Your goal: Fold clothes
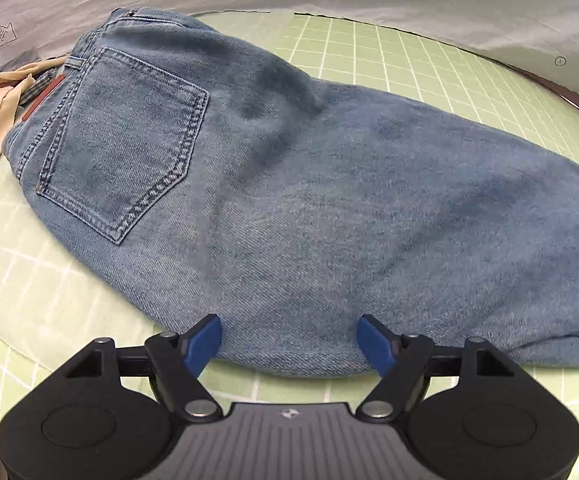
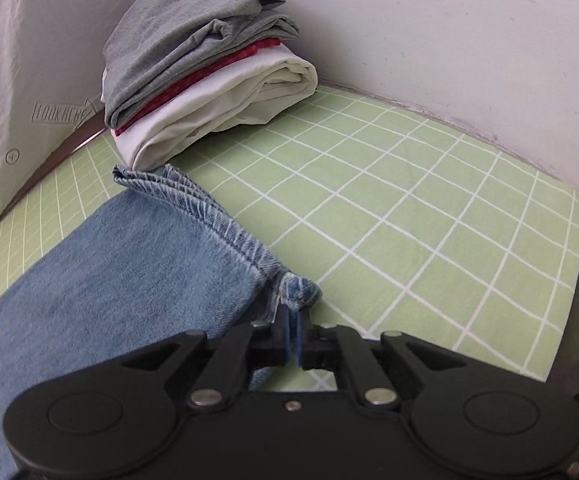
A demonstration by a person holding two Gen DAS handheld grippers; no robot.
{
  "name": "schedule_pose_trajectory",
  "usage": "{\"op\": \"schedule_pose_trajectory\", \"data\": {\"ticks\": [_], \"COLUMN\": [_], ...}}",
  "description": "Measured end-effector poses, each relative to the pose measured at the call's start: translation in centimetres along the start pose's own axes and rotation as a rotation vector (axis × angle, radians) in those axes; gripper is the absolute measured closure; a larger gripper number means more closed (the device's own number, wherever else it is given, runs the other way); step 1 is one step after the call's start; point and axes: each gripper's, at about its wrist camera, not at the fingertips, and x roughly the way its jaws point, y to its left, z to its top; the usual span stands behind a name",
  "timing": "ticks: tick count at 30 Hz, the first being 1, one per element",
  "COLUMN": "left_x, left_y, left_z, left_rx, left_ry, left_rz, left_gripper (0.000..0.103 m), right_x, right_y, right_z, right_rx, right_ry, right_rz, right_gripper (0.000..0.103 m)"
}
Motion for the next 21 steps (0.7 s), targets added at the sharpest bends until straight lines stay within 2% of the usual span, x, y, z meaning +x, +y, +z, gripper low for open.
{"op": "schedule_pose_trajectory", "data": {"ticks": [1, 2, 4, 7, 10, 13, 16, 17, 18, 19, 20, 21], "left_x": [-0.1, -0.2, -0.4, -0.8, -1.3, -1.8, -2.6, -2.8, -2.9, -3.0, -3.2, -3.4], "left_y": [0.0, 0.0, 0.0, 0.0, 0.1, 0.2, 0.7, 0.9, 1.1, 1.3, 1.6, 1.8], "left_z": [-0.1, -0.3, -0.5, -0.9, -1.2, -1.3, -1.6, -1.8, -1.8, -1.9, -2.0, -2.1], "left_rx": [-0.001, -0.002, -0.005, -0.008, -0.005, -0.010, -0.047, -0.062, -0.074, -0.085, -0.092, -0.098], "left_ry": [0.002, 0.003, 0.006, 0.011, 0.012, 0.000, -0.016, -0.020, -0.022, -0.024, -0.025, -0.027], "left_rz": [0.005, 0.009, 0.018, 0.032, 0.033, 0.041, 0.039, 0.037, 0.036, 0.036, 0.042, 0.048], "left_gripper": [0.027, 0.027, 0.027, 0.027, 0.027, 0.027, 0.027, 0.027, 0.027, 0.027, 0.027, 0.027], "right_x": [-0.4, -0.9, -2.1, -2.8, -1.4, 0.6, 1.1, 1.1, 1.2, 1.2, 1.0, 0.4], "right_y": [0.4, 0.7, 1.1, 1.4, 1.9, 2.0, 2.7, 2.9, 2.8, 2.6, 2.3, 2.1], "right_z": [0.0, 0.0, 0.1, 0.4, 0.2, -0.2, 0.0, 0.0, 0.2, 0.5, 0.9, 1.3], "right_rx": [-0.030, -0.045, -0.050, -0.011, 0.042, 0.123, 0.101, 0.097, 0.103, 0.115, 0.131, 0.147], "right_ry": [-0.016, -0.047, -0.116, -0.146, -0.060, 0.030, 0.014, 0.003, -0.001, 0.002, 0.006, -0.006], "right_rz": [-0.035, -0.070, -0.102, -0.009, 0.076, 0.094, 0.073, 0.081, 0.118, 0.153, 0.172, 0.197], "right_gripper": [0.088, 0.073, 0.061, 0.062, 0.064, 0.062, 0.055, 0.058, 0.065, 0.091, 0.099, 0.100]}}
